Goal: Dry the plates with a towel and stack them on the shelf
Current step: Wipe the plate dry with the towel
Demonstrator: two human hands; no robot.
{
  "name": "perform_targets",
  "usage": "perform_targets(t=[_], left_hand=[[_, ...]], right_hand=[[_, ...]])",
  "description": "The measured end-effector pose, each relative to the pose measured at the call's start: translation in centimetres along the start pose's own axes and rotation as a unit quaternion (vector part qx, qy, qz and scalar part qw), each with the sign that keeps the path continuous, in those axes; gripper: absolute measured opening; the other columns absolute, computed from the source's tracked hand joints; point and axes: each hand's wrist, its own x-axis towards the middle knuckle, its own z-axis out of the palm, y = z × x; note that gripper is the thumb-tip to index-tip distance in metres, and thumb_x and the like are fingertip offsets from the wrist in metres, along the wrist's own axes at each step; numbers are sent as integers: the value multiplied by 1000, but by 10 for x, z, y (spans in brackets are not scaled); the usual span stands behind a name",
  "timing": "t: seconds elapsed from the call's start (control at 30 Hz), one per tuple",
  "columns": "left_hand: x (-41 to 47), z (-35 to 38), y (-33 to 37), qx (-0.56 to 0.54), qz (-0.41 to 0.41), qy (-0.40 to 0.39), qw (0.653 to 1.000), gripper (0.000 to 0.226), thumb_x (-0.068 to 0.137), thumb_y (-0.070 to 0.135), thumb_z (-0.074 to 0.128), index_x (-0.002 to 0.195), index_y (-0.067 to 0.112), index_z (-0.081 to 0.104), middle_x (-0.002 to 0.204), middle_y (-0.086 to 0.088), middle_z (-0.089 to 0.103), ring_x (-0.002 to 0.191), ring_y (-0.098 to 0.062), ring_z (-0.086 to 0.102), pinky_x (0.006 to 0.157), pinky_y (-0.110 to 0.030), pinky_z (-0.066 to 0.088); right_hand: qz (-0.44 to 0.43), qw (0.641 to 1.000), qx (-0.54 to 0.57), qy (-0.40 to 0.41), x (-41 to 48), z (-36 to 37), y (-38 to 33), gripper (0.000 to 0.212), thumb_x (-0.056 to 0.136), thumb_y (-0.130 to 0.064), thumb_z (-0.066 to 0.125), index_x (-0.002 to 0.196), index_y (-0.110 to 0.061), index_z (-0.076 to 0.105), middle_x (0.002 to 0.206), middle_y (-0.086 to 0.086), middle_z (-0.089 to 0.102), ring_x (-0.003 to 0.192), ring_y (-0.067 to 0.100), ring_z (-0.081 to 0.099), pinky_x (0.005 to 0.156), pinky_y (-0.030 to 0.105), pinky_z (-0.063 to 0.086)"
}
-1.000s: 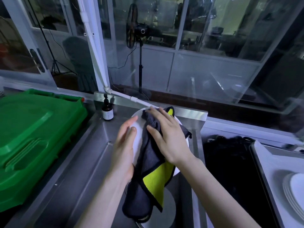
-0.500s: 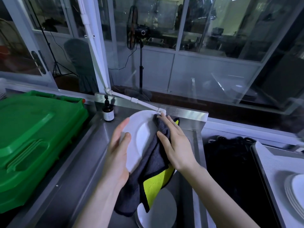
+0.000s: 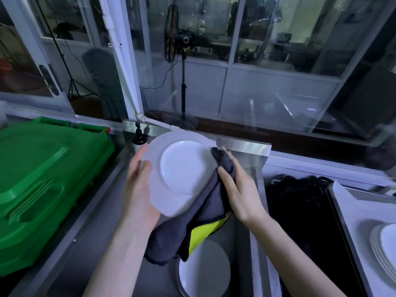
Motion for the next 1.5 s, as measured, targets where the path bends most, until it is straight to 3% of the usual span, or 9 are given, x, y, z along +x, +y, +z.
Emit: perform_targets(t=[0.1,0.23,0.43,0.6,0.7,0.93,1.07,1.3,1.5], left_hand=[[4,3,6,-32,5,11,999,28,106,17,44,125,34,54,112,19,73,103,-5,70,79,-30,55],[1,21,1,-59,-33,41,997,33,105,12,43,117,36,63,135,-5,63,120,-25,63,102,-52,51],[-1,24,-8,-96,-79,49,991,32,106,16,42,125,31,62,132,-9,65,108,-26,70,82,-42,61],[3,3,-12,-106,-103,13,989,49,102,17,45,148,2,38,135,-19,57,122,-37,58,89,-44,51],[-6,-1,-6,-48,-64,-45,996,56,95,23,51,148,7,40,142,-15,57,120,-31,60,88,-43,54],[-2,13,9,-125,-48,-32,990,48,99,15,51,143,-1,40,124,-11,59,106,-26,61,86,-40,50],[-17,27,4,-154,-188,-54,968,43,93,47,58,114,14,77,101,-12,76,86,-28,75,69,-34,60],[-28,28,-16,-184,-124,-21,975,42,107,37,33,123,16,65,107,0,77,101,-14,73,74,-23,58],[-39,28,-21,-136,-131,-64,980,41,102,30,43,139,20,56,138,-6,64,129,-22,59,105,-39,44]], right_hand=[[-73,997,-21,-1,-36,13,0,49,99,-36,46,145,-47,32,156,-27,25,148,4,16,118,19,15],[-213,956,-201,-29,-51,43,-15,49,100,-36,46,148,-28,37,160,-10,24,150,16,17,120,40,18],[-313,908,-275,-52,-44,46,-15,45,101,-33,50,144,-22,46,158,-6,31,148,18,25,118,42,24],[-110,989,-93,17,-53,16,15,46,99,-32,46,145,-37,40,156,-18,31,148,8,22,120,30,20],[10,997,63,35,-32,-4,11,48,99,-27,49,141,-48,39,149,-28,39,142,-3,29,117,26,23],[-164,978,-127,-30,-44,-7,-16,46,99,-32,46,145,-29,42,157,-15,31,149,10,19,120,33,19],[-244,943,-214,-73,-55,24,-30,45,100,-31,48,143,-18,47,157,-5,33,148,15,23,120,39,19],[-233,942,-216,-109,-20,30,-46,43,100,-34,44,140,-21,50,154,-9,39,148,8,20,122,37,14],[-96,983,-144,-59,7,27,-49,44,101,-29,48,145,-24,43,153,-11,39,148,3,15,122,37,11]])
